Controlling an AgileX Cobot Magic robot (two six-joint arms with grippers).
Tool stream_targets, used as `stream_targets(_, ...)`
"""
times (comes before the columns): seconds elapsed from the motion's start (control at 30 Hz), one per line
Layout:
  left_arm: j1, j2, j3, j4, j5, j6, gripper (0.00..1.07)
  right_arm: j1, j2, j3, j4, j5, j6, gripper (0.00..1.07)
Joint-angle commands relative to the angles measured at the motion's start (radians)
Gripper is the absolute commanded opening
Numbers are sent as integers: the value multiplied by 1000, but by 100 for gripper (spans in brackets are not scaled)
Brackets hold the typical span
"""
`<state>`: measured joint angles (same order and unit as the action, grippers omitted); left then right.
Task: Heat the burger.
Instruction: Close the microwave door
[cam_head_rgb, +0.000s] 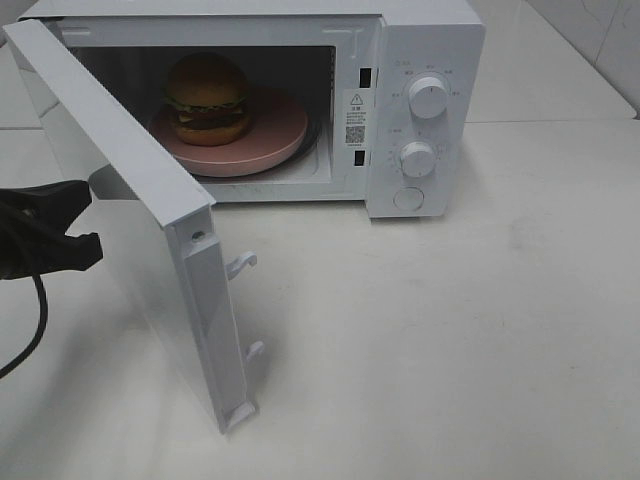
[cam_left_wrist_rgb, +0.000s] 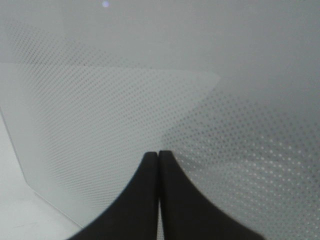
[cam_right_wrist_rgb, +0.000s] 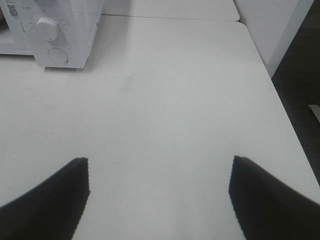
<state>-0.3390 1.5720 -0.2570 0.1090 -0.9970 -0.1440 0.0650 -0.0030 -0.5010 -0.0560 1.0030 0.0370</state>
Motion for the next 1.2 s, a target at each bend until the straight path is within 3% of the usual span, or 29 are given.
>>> stream_targets(0.03,-70,23,-25,-75,-24,26,0,-6,-33,2,-6,-8,-6,75)
stream_targets(0.13,-133,45,-62,-132,-20,59,0,-6,-33,2,-6,-8,-6,75)
stream_targets(0.37,-201,82,-122,-237,-9,61,0,-6,-33,2,-6,-8,-4,75)
stream_targets(0.7,-315,168,-253,-379,29,112,0,-6,-33,2,-6,-8,-4,75)
stream_targets(0.9,-350,215,-349,-424,76,163,0,-6,-33,2,-6,-8,-3,75)
stream_targets(1.1,-357,251,-430,-468,116,174,0,-6,-33,2,-6,-8,-3,75)
stream_targets(1.2,-357,271,-484,-509,125,215,0,-6,-33,2,-6,-8,-3,75)
